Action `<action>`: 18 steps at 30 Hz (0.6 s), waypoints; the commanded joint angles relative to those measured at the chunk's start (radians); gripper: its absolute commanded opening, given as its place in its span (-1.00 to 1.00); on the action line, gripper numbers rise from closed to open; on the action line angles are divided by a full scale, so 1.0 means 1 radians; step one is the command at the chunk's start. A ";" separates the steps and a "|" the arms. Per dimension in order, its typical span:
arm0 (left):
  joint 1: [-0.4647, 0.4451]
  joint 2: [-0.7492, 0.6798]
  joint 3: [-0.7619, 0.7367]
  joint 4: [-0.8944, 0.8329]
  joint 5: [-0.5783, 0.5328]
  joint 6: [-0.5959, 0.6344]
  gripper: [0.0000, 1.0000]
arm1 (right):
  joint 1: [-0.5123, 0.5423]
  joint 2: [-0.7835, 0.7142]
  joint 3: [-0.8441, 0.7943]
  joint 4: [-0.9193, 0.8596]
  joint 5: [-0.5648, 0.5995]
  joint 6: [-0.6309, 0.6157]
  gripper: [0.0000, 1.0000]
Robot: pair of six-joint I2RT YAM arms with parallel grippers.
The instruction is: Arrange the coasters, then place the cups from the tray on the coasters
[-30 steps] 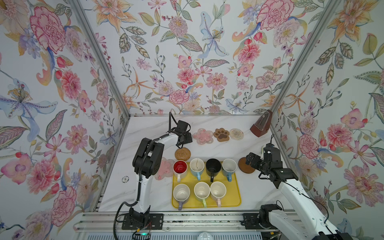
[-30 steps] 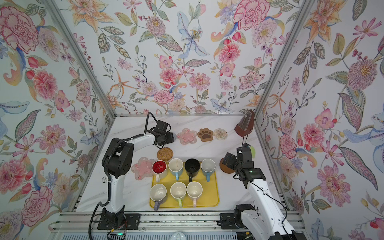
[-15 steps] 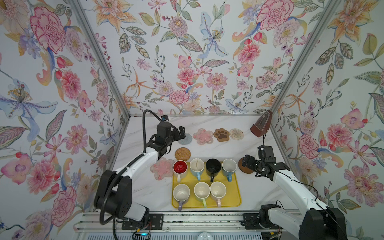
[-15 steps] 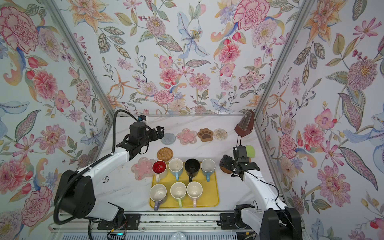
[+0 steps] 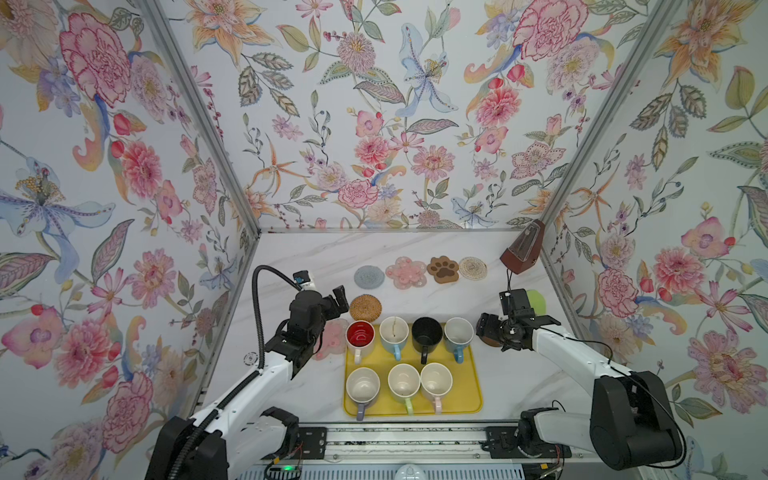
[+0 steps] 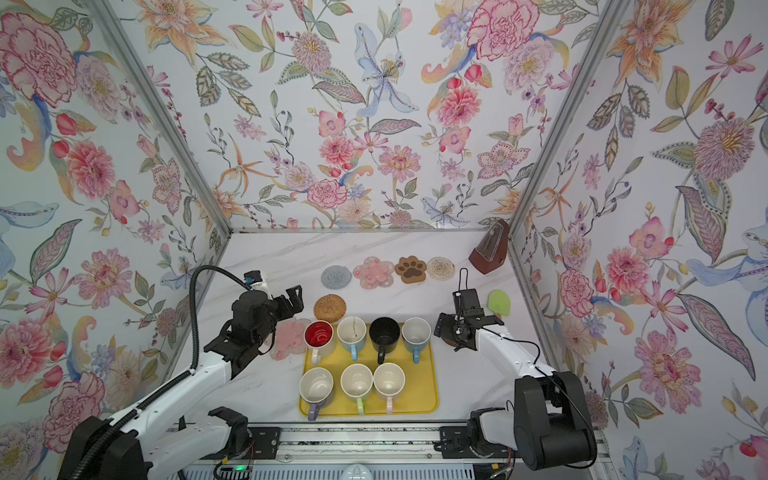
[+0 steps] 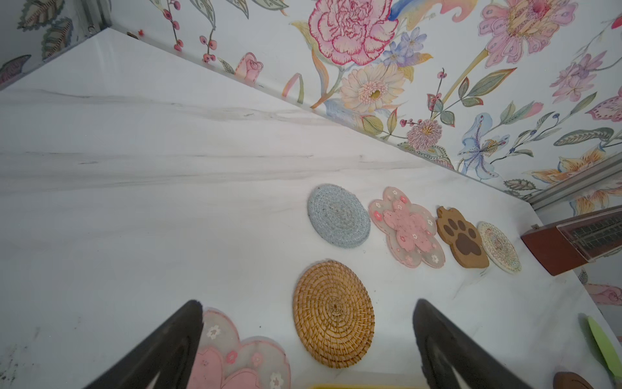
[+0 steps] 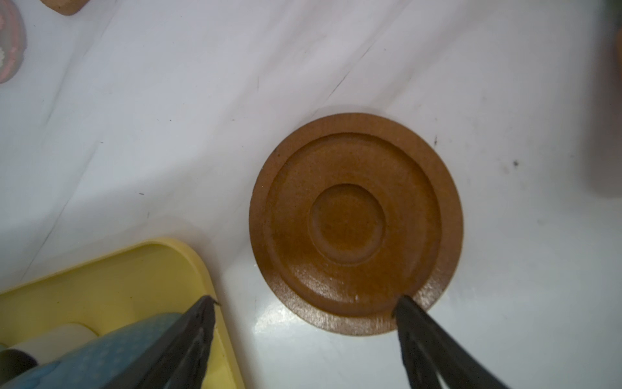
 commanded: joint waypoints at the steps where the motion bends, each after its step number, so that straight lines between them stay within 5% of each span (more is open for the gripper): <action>1: 0.010 -0.046 -0.019 -0.031 -0.071 -0.013 0.98 | 0.014 0.031 0.043 0.013 0.044 -0.018 0.58; 18: 0.024 -0.087 -0.033 -0.059 -0.081 -0.026 0.98 | 0.029 0.138 0.078 0.060 0.041 -0.015 0.14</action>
